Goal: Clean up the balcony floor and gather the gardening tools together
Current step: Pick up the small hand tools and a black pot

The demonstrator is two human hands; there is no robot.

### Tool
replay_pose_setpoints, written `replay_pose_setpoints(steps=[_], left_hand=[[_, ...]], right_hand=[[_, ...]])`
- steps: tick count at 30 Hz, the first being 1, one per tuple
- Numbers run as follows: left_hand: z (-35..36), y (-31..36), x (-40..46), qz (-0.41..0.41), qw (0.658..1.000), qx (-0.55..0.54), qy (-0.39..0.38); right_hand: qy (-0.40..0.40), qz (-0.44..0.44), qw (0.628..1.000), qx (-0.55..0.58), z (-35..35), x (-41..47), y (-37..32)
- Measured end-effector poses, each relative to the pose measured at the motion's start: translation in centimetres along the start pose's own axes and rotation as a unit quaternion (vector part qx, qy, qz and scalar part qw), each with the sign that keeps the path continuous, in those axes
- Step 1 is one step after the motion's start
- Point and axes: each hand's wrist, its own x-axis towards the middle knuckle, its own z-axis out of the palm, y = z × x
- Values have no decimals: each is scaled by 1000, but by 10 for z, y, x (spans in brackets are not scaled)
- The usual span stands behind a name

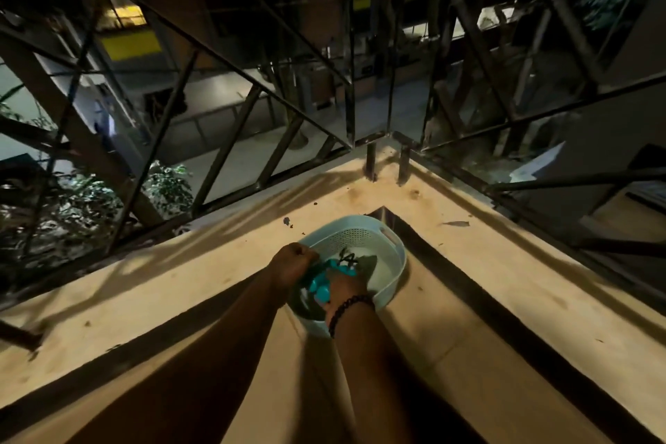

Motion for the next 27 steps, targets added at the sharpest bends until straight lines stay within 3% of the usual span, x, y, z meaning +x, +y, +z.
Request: replay_pose_setpoints(steps=[4,7,10,12,16,19,22,27], left_hand=[[-11,-14,2,15,999,37,-20],[-20,-28,10,64,984,159,-44],[-21,-36,12,163,909,376,-72],[-19,-38,9,227,858,455,-67],[-19,-41,7,289,811,505,-67],[-23,-47,11,323,780,532,-66],[-32,-52,9,358,745,563,-13],[-56,-71,-15,362,740,556,110]], right_hand=[[-40,-14,997,-67,3,5,12],[-25,-33,987,-153,8,12,16],[-49,-71,954,-287,11,23,13],[-58,-72,915,-392,11,17,4],[-20,-149,812,-564,6,17,-11],[31,-178,803,-568,5,32,-15],[140,-256,695,-657,2,32,-12],[151,-453,509,-716,2,18,-6]])
